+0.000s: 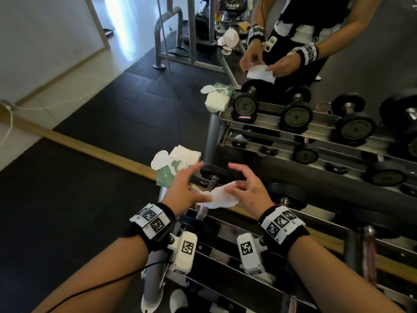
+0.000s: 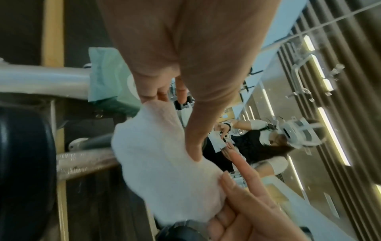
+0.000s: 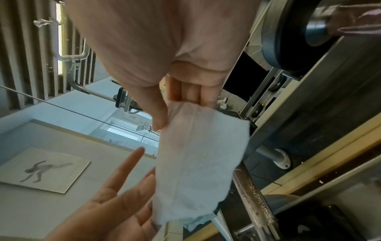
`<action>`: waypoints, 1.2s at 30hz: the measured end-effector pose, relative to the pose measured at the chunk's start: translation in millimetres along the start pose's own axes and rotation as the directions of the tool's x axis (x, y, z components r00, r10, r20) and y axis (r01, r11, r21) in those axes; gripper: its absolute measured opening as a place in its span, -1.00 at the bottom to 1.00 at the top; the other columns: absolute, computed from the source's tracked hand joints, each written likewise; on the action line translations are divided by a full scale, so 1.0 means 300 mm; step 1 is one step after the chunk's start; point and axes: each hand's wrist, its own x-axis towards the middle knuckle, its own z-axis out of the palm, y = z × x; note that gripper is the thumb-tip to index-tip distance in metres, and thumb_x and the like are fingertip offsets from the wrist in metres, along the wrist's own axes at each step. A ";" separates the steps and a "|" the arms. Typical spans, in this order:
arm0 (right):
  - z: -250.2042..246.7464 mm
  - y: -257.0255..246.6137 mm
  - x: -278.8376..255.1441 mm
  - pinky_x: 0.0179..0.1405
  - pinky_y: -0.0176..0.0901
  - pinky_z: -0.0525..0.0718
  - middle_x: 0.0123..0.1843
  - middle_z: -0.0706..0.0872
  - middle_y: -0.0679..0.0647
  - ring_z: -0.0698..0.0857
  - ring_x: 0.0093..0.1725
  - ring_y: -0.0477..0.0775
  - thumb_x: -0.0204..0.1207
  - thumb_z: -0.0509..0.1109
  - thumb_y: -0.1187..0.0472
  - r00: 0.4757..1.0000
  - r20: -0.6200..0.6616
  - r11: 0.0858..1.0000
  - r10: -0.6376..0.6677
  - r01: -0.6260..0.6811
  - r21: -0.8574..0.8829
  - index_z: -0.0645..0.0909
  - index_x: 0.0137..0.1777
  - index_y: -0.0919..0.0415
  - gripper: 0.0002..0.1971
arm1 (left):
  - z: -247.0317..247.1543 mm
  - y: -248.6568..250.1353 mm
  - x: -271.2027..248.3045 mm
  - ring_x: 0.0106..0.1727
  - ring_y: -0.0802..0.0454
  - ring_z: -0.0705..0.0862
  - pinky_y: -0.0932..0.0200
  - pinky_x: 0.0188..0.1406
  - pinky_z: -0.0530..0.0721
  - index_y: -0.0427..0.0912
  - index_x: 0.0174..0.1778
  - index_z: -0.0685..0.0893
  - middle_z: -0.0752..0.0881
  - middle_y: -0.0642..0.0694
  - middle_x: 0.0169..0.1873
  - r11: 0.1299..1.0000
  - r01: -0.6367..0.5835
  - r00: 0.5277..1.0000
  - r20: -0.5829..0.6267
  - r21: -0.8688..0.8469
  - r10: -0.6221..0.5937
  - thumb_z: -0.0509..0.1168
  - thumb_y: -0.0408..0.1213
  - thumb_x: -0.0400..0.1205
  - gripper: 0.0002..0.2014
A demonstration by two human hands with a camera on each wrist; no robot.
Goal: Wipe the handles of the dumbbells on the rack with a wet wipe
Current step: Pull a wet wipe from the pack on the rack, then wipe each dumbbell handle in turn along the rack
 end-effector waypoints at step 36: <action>0.066 -0.031 0.176 0.51 -0.41 0.33 0.46 0.58 0.06 0.53 0.47 -0.15 0.69 0.17 -0.08 0.929 0.366 0.870 -0.050 0.221 -0.441 0.55 0.51 0.20 -0.49 | 0.039 -0.348 -0.090 -0.17 0.18 0.68 0.23 0.01 0.62 0.08 0.10 0.64 0.76 0.02 -0.18 0.969 0.234 0.935 -0.254 -0.077 -0.246 0.45 -0.25 0.60 -0.78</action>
